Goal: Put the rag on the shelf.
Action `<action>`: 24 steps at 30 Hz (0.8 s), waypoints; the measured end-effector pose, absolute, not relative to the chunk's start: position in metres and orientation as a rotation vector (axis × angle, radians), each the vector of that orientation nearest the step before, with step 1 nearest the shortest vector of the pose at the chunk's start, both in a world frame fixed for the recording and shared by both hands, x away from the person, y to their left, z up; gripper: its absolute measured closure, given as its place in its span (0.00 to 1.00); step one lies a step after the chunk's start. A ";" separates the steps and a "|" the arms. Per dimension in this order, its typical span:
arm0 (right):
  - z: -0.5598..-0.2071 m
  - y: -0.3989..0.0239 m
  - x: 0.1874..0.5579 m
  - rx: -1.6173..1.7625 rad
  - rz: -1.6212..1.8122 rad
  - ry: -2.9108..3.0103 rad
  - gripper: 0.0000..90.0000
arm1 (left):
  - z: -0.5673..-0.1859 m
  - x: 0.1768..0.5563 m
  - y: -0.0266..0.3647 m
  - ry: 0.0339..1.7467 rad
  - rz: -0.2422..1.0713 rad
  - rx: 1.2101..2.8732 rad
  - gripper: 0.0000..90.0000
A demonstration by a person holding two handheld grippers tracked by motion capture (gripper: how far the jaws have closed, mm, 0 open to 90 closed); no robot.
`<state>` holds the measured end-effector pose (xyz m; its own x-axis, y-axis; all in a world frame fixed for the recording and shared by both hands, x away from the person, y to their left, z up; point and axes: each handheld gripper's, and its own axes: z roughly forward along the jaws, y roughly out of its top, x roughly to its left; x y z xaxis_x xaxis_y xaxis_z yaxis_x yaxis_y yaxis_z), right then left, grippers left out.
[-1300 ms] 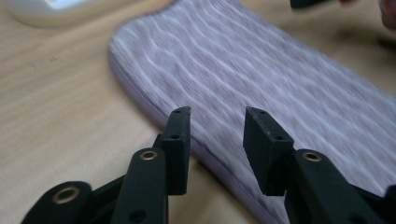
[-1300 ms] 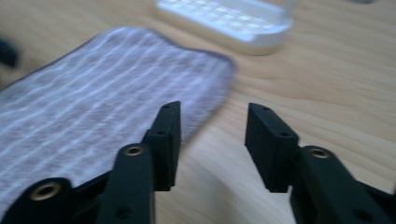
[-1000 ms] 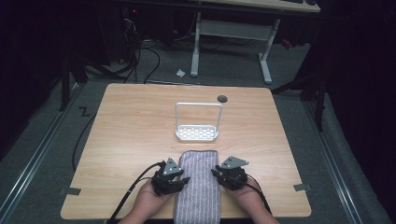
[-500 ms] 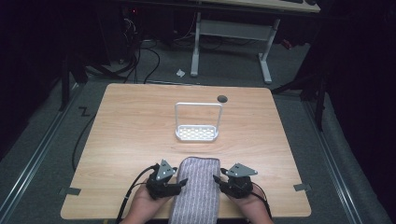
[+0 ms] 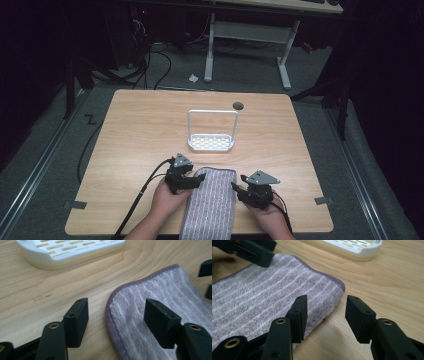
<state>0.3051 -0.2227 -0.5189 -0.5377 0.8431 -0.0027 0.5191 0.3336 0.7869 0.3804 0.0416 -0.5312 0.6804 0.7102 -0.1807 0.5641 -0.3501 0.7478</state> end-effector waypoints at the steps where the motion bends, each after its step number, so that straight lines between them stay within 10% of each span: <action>1: -0.519 -0.223 0.304 1.204 1.066 2.189 0.57 | -0.532 0.380 0.038 0.964 0.252 2.064 0.44; 13: -0.522 -0.213 0.323 1.293 1.020 2.206 0.59 | -0.535 0.375 0.035 0.965 0.212 2.025 0.81; 24: -0.526 -0.194 0.343 1.330 0.972 2.270 0.66 | -0.535 0.369 0.037 1.011 0.269 2.016 0.85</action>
